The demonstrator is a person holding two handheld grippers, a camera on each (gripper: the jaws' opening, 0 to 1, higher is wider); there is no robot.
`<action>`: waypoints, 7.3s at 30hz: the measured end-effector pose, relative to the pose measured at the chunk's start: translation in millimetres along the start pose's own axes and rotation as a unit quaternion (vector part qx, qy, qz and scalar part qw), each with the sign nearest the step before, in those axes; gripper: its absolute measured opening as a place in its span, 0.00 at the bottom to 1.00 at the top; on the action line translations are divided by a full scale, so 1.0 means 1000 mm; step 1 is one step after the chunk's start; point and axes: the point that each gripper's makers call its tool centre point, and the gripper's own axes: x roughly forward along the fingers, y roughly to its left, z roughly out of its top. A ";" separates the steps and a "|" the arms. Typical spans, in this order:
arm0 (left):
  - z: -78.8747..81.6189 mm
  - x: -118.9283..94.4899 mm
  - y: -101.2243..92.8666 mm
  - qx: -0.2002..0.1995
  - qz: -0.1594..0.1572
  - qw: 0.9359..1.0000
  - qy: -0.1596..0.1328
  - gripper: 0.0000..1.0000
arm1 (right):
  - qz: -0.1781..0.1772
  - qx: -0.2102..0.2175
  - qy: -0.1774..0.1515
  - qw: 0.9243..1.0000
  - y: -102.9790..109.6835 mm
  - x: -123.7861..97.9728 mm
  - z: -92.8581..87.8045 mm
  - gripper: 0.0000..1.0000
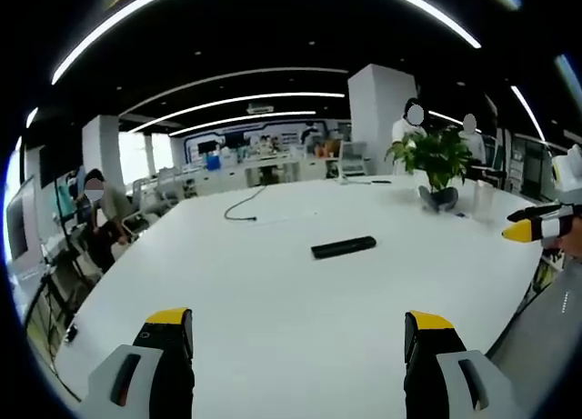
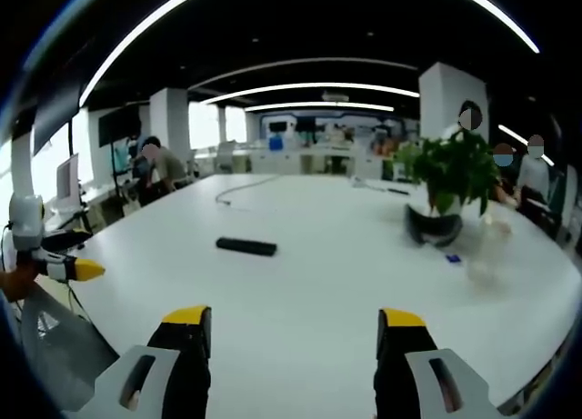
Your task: Press the specified remote control buttons in sequence, fully releasing each button before pressing the next.
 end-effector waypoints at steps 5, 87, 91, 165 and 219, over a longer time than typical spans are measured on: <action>0.001 0.000 -0.002 0.003 -0.004 1.000 -0.002 1.00 | 0.000 0.004 -0.002 1.000 -0.001 0.000 0.001 0.72; 0.088 0.188 -0.065 0.248 -0.243 0.932 0.104 0.81 | 0.004 0.018 0.055 0.998 -0.003 0.007 -0.020 0.63; 0.078 0.208 -0.062 0.254 -0.255 0.924 0.128 0.74 | 0.003 0.018 0.059 0.998 -0.004 0.008 -0.021 0.63; -0.005 0.280 -0.056 0.421 -0.407 0.738 0.334 0.22 | -0.026 0.026 0.064 0.997 -0.017 0.008 -0.024 0.61; -0.031 0.149 -0.086 0.399 -0.429 0.738 0.336 0.22 | -0.007 0.002 0.025 1.000 -0.006 0.003 -0.010 0.57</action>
